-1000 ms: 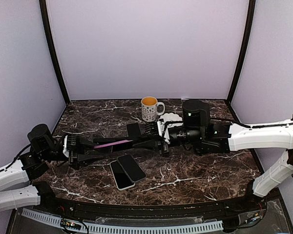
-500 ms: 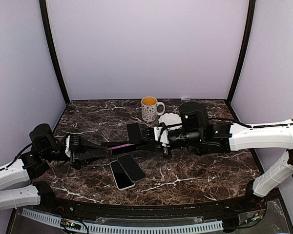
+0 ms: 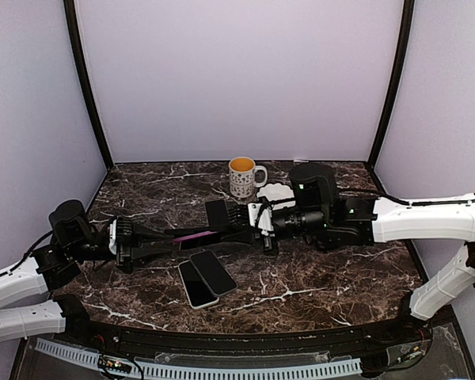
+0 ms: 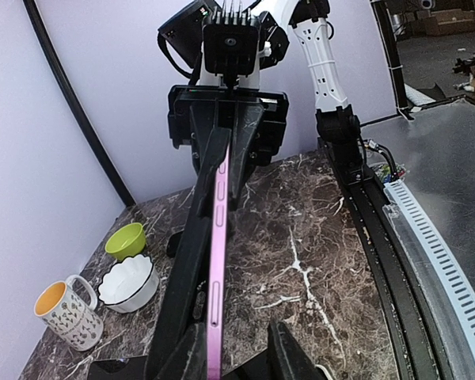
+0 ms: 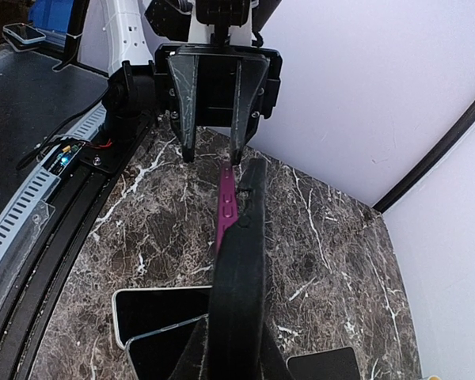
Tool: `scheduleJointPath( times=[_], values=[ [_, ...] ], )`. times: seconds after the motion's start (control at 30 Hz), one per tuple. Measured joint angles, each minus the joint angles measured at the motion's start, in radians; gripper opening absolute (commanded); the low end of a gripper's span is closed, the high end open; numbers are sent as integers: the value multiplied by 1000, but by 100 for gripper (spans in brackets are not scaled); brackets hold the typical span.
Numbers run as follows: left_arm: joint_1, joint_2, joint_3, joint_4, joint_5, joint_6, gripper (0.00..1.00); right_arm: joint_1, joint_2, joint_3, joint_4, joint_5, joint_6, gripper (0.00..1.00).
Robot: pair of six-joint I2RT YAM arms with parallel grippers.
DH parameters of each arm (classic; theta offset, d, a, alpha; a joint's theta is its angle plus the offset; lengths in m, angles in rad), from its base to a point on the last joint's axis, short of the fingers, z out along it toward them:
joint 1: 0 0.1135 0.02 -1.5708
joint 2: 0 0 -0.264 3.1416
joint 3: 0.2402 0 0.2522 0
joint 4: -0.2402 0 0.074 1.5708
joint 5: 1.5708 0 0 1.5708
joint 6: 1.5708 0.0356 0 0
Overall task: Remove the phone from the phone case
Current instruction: Pass from the right arm to the left
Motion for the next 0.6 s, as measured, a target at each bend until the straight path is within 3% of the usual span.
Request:
scheduleJointPath(
  times=[0.37,0.6],
  values=[
    [0,9,3,-35,-64,42,26,0,0,14,-12,0,-2,0],
    [0,13,4,-45,-79,49,16,0,0,14,-12,-1,-2,0]
  ],
)
